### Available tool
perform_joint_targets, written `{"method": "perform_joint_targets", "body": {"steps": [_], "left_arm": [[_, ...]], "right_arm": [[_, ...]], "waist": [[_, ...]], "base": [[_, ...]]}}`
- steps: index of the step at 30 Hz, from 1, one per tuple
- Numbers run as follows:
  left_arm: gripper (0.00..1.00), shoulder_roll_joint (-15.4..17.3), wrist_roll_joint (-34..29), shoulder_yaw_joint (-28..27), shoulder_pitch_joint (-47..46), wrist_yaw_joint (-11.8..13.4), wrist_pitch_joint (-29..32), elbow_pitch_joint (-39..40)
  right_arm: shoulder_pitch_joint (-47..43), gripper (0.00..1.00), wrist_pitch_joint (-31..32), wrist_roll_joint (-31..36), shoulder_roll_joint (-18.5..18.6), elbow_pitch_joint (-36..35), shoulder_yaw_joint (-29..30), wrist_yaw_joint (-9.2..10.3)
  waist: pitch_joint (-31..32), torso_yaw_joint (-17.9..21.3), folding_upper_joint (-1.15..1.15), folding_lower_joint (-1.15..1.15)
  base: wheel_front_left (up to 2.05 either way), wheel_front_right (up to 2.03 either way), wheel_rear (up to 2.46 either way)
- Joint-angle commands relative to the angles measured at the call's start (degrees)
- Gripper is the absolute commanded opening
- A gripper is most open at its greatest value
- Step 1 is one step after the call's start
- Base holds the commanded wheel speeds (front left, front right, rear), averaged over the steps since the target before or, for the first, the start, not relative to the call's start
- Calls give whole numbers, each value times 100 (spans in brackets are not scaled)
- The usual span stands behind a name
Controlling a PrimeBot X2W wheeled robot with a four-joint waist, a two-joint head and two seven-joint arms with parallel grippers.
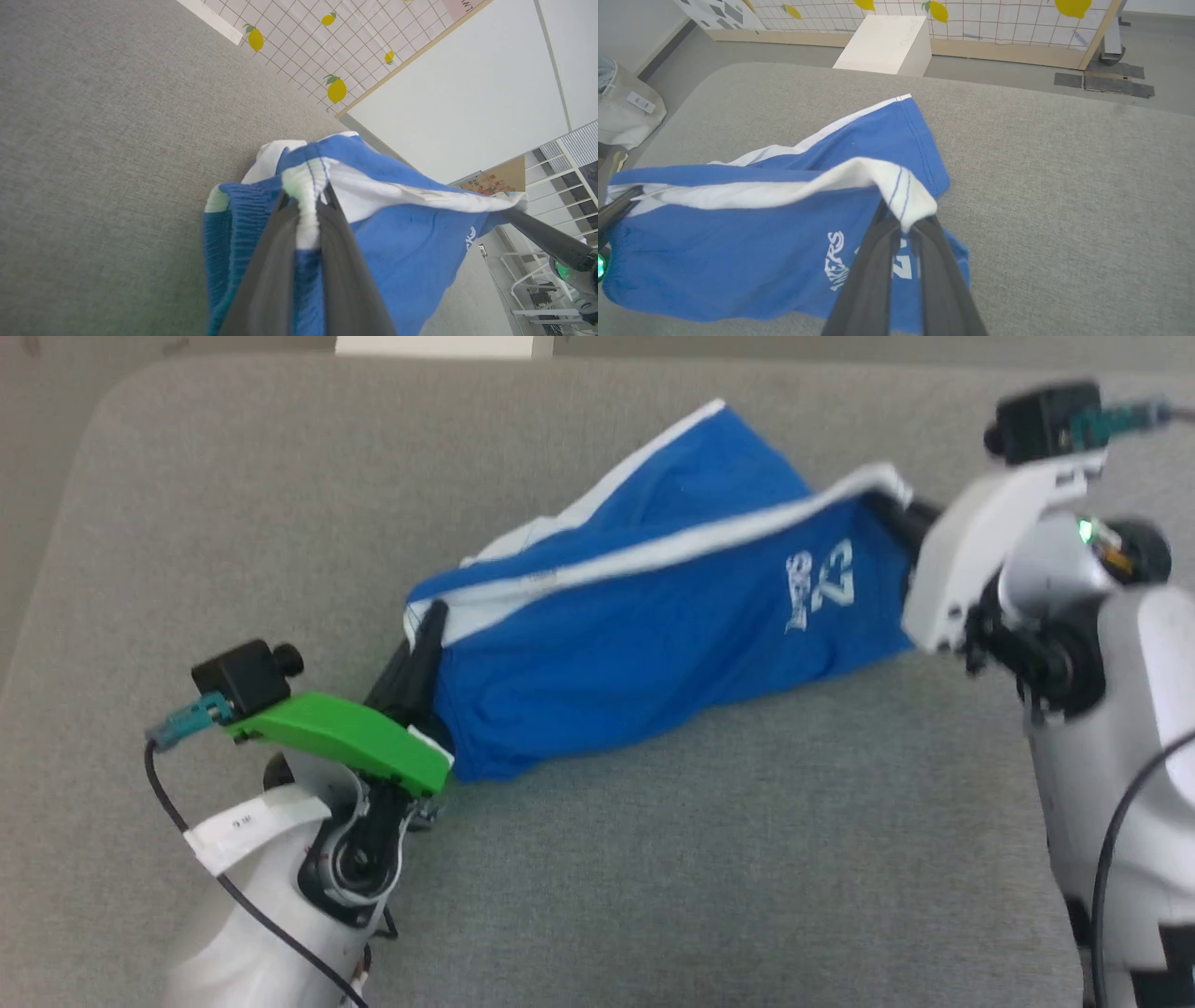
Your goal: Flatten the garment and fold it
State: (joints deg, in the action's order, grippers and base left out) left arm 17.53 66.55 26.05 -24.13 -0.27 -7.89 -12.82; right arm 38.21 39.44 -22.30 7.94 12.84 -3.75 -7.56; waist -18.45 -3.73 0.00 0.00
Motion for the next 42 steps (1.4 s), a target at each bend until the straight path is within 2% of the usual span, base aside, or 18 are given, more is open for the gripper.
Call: {"method": "perform_joint_targets", "body": {"steps": [1,15,30,31,32,33,42], "left_arm": [[0,-15,-31,-34,-159,-45,-38,-37],[0,-87,-81,-165,-640,-202,-242,83],[0,-116,4,-38,-689,-135,25,215],[22,-110,18,-12,-682,-132,79,212],[64,-101,20,1,-682,-130,105,215],[100,-95,23,1,-681,-128,113,220],[100,-35,64,-51,-625,-44,137,262]], "right_arm": [[289,0,-90,102,-17,160,-32,8],[2270,0,-759,770,-251,1868,-300,8],[3154,0,-878,1608,-392,3161,-158,8],[3182,39,-907,1644,-405,3213,-136,8],[3199,100,-925,1676,-415,3254,-134,8],[3215,100,-956,1704,-427,3300,-128,8],[3323,100,-1331,1755,-476,3536,-9,8]], "waist": [[-624,-193,0,0],[-1455,-520,0,0],[-1728,-649,0,0],[-1730,-654,0,0],[-1727,-657,0,0],[-1718,-658,0,0],[-1473,-646,0,0]], "base": [[0,0,0],[0,0,0],[0,0,0],[0,0,0],[0,0,0],[0,0,0],[0,0,0]]}}
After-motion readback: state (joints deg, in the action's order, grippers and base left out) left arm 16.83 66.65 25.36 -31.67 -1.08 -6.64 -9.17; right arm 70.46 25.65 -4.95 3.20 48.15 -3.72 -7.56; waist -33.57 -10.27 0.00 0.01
